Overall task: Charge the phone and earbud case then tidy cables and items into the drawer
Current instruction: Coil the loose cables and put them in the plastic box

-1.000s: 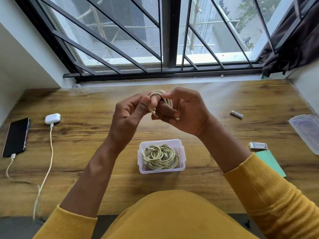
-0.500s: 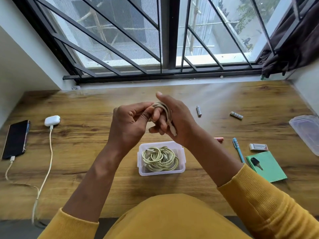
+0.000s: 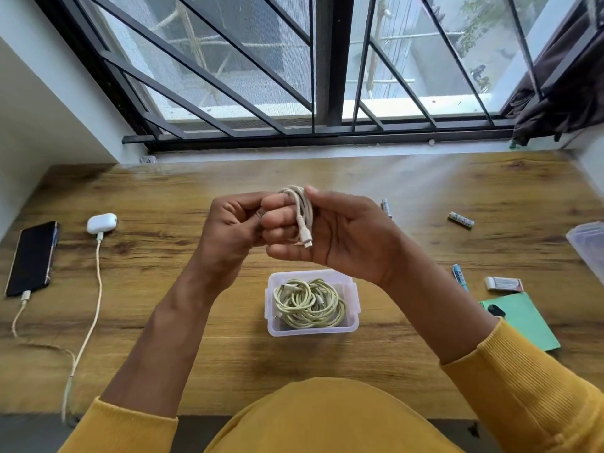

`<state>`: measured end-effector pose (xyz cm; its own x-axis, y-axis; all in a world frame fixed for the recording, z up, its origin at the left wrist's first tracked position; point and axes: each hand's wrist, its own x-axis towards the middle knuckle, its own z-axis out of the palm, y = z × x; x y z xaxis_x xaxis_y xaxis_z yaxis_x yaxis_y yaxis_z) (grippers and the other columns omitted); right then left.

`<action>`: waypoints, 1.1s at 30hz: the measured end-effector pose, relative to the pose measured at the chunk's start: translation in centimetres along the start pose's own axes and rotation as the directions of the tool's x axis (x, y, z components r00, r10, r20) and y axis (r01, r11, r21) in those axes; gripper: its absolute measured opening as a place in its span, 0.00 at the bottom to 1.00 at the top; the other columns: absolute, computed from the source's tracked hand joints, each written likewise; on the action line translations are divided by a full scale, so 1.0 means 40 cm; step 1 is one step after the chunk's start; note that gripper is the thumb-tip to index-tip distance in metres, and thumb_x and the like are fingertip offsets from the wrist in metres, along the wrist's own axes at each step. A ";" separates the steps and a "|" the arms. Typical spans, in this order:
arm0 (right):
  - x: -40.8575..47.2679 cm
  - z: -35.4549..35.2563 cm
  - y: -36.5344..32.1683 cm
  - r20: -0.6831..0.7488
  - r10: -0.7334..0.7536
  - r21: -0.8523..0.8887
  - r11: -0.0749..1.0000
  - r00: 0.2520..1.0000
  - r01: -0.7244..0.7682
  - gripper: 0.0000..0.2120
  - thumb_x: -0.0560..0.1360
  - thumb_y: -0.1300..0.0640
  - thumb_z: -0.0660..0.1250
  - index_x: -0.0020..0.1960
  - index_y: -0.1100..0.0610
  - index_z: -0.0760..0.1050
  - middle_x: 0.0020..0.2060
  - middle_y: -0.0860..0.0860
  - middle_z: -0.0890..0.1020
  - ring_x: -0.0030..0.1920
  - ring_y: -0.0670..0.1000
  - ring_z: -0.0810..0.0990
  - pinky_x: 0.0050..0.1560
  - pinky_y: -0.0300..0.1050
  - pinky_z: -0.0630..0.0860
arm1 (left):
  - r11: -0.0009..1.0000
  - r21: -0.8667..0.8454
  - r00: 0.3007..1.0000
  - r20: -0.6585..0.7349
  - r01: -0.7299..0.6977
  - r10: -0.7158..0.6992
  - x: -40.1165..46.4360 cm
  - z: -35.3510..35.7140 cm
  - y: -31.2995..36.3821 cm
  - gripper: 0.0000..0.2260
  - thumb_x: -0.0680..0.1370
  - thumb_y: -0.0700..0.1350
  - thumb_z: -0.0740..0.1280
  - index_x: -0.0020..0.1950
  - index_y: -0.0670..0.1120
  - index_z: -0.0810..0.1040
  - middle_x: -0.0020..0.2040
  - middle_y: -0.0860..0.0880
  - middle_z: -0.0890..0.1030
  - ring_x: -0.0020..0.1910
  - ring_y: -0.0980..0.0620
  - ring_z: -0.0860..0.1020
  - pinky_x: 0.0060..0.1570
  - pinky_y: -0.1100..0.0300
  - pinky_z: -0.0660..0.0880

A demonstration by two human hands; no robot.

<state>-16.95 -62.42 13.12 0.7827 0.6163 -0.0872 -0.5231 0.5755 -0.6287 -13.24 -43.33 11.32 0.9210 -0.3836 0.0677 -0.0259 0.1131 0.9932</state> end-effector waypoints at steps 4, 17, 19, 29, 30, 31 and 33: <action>-0.001 -0.005 -0.009 -0.035 -0.007 -0.057 0.998 0.999 0.005 0.20 0.87 0.56 0.56 0.68 0.71 0.74 0.54 0.62 0.85 0.52 0.56 0.87 0.51 0.49 0.86 | 1.000 0.009 1.000 0.021 0.018 -0.019 -0.004 -0.006 -0.002 0.12 0.81 0.34 0.67 0.59 0.44 0.87 0.50 0.45 0.89 0.47 0.50 0.87 0.40 0.60 0.83; -0.002 -0.008 -0.036 -0.373 -0.303 -0.451 0.885 0.877 0.114 0.18 0.83 0.56 0.68 0.59 0.73 0.76 0.48 0.63 0.83 0.44 0.57 0.83 0.39 0.45 0.83 | 0.950 0.288 0.974 -0.147 -0.122 0.170 -0.002 -0.007 0.000 0.07 0.84 0.38 0.69 0.57 0.41 0.87 0.44 0.44 0.89 0.43 0.46 0.88 0.46 0.49 0.87; -0.003 -0.008 -0.036 -0.388 -0.359 -0.592 0.803 0.849 0.069 0.20 0.84 0.54 0.67 0.61 0.73 0.77 0.48 0.65 0.84 0.45 0.58 0.84 0.43 0.45 0.83 | 0.908 0.404 0.956 -0.209 -0.109 0.207 -0.001 -0.006 -0.001 0.06 0.84 0.39 0.70 0.56 0.43 0.87 0.42 0.46 0.88 0.41 0.48 0.88 0.45 0.49 0.87; 0.030 0.014 0.012 -0.448 -0.572 -0.870 0.455 0.688 -0.188 0.21 0.68 0.57 0.84 0.56 0.52 0.78 0.41 0.52 0.87 0.43 0.50 0.88 0.47 0.54 0.86 | 0.634 0.773 0.880 -0.295 -0.009 0.371 -0.006 0.014 0.010 0.10 0.84 0.49 0.69 0.49 0.48 0.88 0.38 0.55 0.86 0.33 0.55 0.84 0.37 0.49 0.83; 0.032 0.009 0.016 -0.439 -0.593 -0.882 0.428 0.675 -0.197 0.18 0.69 0.58 0.83 0.53 0.53 0.78 0.41 0.51 0.87 0.42 0.49 0.88 0.47 0.55 0.86 | 0.628 0.778 0.876 -0.305 0.004 0.372 -0.006 0.015 0.011 0.10 0.84 0.49 0.69 0.49 0.48 0.89 0.38 0.55 0.86 0.33 0.55 0.84 0.38 0.50 0.83; 0.035 0.005 0.020 -0.429 -0.608 -0.891 0.409 0.669 -0.199 0.15 0.70 0.59 0.82 0.51 0.53 0.79 0.40 0.50 0.87 0.42 0.48 0.88 0.47 0.55 0.86 | 0.620 0.784 0.873 -0.316 0.019 0.372 -0.005 0.016 0.012 0.10 0.84 0.49 0.69 0.49 0.48 0.89 0.37 0.55 0.86 0.33 0.56 0.84 0.38 0.50 0.83; 0.040 -0.002 0.022 -0.411 -0.627 -0.902 0.383 0.661 -0.198 0.08 0.71 0.60 0.80 0.47 0.55 0.81 0.37 0.50 0.87 0.39 0.49 0.87 0.45 0.57 0.86 | 0.604 0.795 0.869 -0.332 0.049 0.367 -0.005 0.017 0.014 0.10 0.84 0.49 0.70 0.48 0.48 0.89 0.37 0.55 0.86 0.33 0.55 0.84 0.39 0.51 0.83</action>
<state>-16.15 -60.96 12.36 0.9844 -0.1747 0.0191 -0.0508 -0.3870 -0.9207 -13.70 -43.80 11.92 0.9197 0.0129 0.3923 -0.2799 -0.6791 0.6786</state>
